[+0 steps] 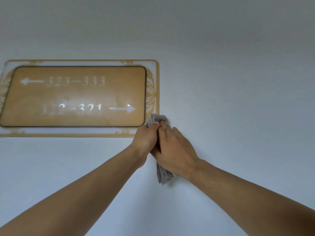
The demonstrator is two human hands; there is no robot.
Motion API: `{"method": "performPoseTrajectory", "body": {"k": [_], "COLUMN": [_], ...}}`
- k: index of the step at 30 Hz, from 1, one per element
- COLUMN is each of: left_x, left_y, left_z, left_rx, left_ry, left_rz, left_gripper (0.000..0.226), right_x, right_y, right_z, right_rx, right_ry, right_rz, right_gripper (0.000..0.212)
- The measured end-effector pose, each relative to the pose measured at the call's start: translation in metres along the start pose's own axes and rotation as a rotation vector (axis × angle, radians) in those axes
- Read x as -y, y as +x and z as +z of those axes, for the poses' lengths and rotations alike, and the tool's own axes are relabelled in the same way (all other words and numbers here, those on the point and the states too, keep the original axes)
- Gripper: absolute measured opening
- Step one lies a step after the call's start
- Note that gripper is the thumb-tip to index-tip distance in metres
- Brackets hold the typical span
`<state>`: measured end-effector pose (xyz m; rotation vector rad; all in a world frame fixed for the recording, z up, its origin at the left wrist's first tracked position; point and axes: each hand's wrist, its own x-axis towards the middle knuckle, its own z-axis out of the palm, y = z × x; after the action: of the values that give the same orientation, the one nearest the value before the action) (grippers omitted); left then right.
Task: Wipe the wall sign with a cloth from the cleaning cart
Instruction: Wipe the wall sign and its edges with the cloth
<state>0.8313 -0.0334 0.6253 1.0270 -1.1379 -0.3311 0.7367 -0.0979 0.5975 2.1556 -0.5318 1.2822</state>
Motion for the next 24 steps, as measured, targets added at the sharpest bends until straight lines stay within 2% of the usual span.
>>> {"method": "performPoseTrajectory", "body": {"k": [3,8,10,13,17,19,21,22,24], "left_x": [-0.011,-0.034,-0.043,-0.052,-0.048,-0.037,-0.028,-0.026,-0.029], "left_y": [0.005,0.015,0.02,0.032,0.053,0.063,0.07,0.073,0.076], "left_z": [0.005,0.009,0.008,0.005,-0.002,-0.007,-0.016,-0.023,-0.036], "left_rx": [-0.074,-0.082,-0.07,-0.098,-0.183,-0.251,-0.413,-0.485,-0.517], "left_ry": [-0.042,-0.194,-0.226,-0.154,0.123,0.343,0.685,0.755,0.746], "left_rz": [-0.018,-0.085,-0.081,-0.039,0.086,0.23,0.522,0.689,0.898], "left_gripper": [0.03,0.036,0.038,0.035,0.039,0.044,0.043,0.042,0.048], "right_x": [-0.005,-0.005,0.0,0.005,0.007,0.011,0.018,0.023,0.029], "right_y": [0.0,0.022,0.034,0.048,0.057,0.068,0.08,0.087,0.093], "right_z": [-0.003,-0.007,-0.005,0.008,0.03,0.041,0.048,0.051,0.05], "right_rx": [0.027,-0.06,-0.143,-0.168,-0.144,-0.188,-0.185,-0.205,-0.229], "right_ry": [0.1,0.475,0.522,0.283,0.07,-0.044,-0.139,-0.171,-0.25], "right_rz": [-0.029,0.022,0.037,-0.014,-0.019,-0.021,0.033,0.042,0.015], "right_gripper": [0.072,0.053,0.051,0.061,0.08,0.08,0.083,0.085,0.084]}}
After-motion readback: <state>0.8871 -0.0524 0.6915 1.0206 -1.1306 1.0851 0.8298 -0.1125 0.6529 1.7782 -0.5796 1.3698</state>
